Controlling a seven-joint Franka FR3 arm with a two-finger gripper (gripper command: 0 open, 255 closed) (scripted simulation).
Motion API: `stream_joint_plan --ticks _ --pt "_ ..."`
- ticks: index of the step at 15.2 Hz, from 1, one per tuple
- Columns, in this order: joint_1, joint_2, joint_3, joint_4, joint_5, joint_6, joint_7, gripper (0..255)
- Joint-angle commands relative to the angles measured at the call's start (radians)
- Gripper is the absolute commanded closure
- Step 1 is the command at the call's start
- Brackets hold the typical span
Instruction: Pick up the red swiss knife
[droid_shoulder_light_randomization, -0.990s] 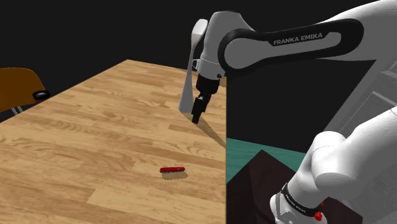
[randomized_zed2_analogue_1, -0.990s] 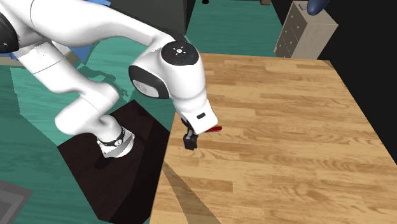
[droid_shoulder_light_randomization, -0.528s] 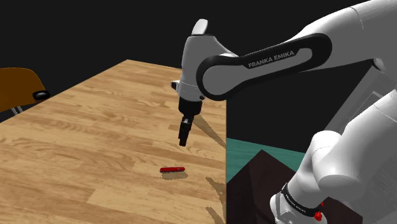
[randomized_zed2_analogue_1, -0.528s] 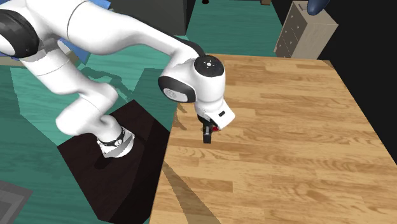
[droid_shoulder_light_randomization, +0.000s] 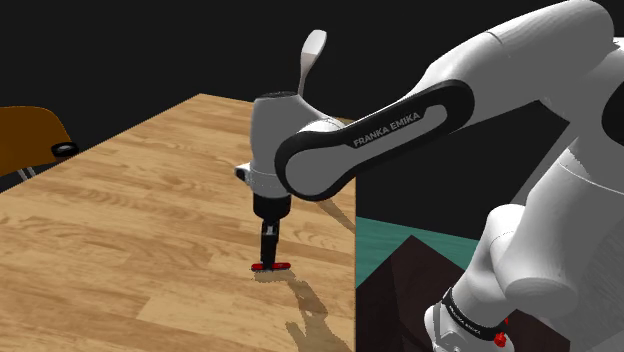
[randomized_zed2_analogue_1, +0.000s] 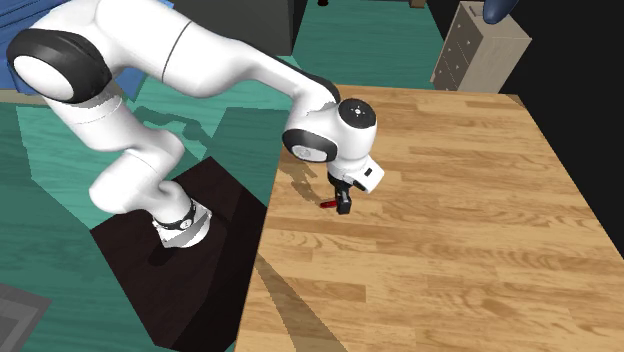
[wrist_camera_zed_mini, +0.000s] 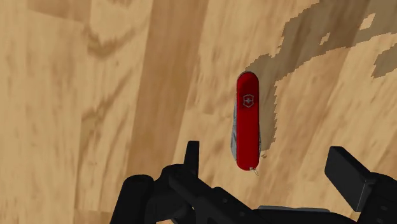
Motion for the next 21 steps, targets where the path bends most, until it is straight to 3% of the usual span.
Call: stream_joint_plan --ticks 1,8,9,18,21 --pt "0.003 0.018 0.003 -0.008 -0.002 0.024 -0.004 0" --pt "0.006 0.062 0.005 -0.04 -0.008 0.099 -0.006 0" --pt "0.005 0.061 0.005 -0.04 -0.008 0.098 -0.007 255" --pt "0.006 0.062 0.005 -0.04 -0.008 0.099 -0.006 255" --pt "0.004 0.038 0.004 -0.023 -0.004 0.058 -0.005 255"
